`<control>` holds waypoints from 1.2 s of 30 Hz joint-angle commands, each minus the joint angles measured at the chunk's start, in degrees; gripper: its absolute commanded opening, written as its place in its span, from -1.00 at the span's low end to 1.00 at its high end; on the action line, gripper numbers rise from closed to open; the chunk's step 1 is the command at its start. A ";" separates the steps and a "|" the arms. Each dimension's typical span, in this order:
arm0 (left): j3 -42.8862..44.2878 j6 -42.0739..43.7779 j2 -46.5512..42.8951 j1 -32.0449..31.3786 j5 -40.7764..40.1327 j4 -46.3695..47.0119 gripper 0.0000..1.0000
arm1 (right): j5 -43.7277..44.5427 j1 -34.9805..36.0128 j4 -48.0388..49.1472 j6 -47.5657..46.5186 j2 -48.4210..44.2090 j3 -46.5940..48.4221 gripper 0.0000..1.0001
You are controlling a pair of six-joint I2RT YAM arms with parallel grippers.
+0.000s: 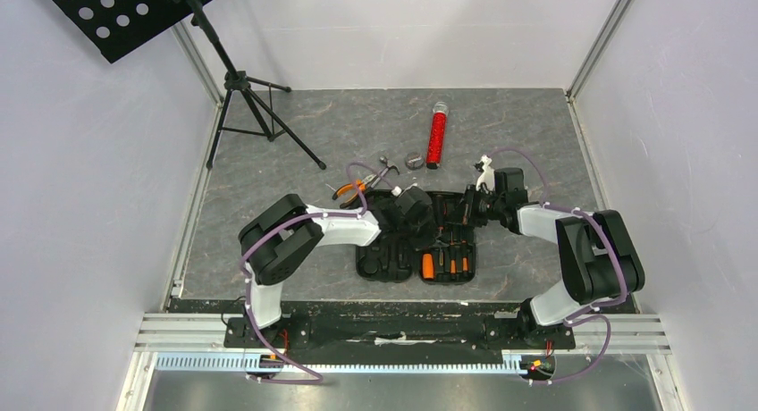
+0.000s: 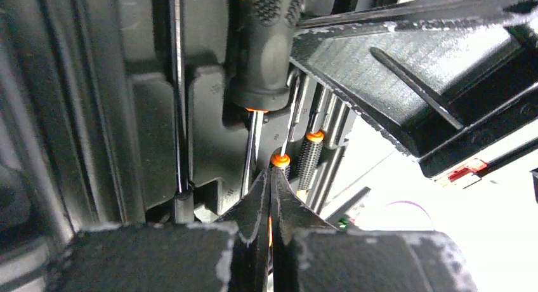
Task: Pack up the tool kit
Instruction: Adjust the screwdriver in the toolbox.
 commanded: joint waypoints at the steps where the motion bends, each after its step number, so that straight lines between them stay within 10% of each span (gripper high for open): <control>1: -9.06 -8.95 5.18 1.27 1.80 2.28 -0.96 | 6.11 0.71 -5.30 -2.64 1.38 -1.45 -1.00; 15: -2.17 4.74 -6.89 1.29 -5.94 2.90 -0.86 | 1.45 0.82 -4.04 -0.67 -13.27 2.77 -0.96; 25: -3.08 16.00 -25.51 4.12 -26.76 -17.70 -0.71 | -5.67 1.35 4.25 2.92 -18.77 -9.72 -0.97; 36: -9.96 20.16 -36.10 7.51 -32.58 -28.63 -0.65 | -4.69 7.23 5.92 2.15 -16.89 -11.95 -1.00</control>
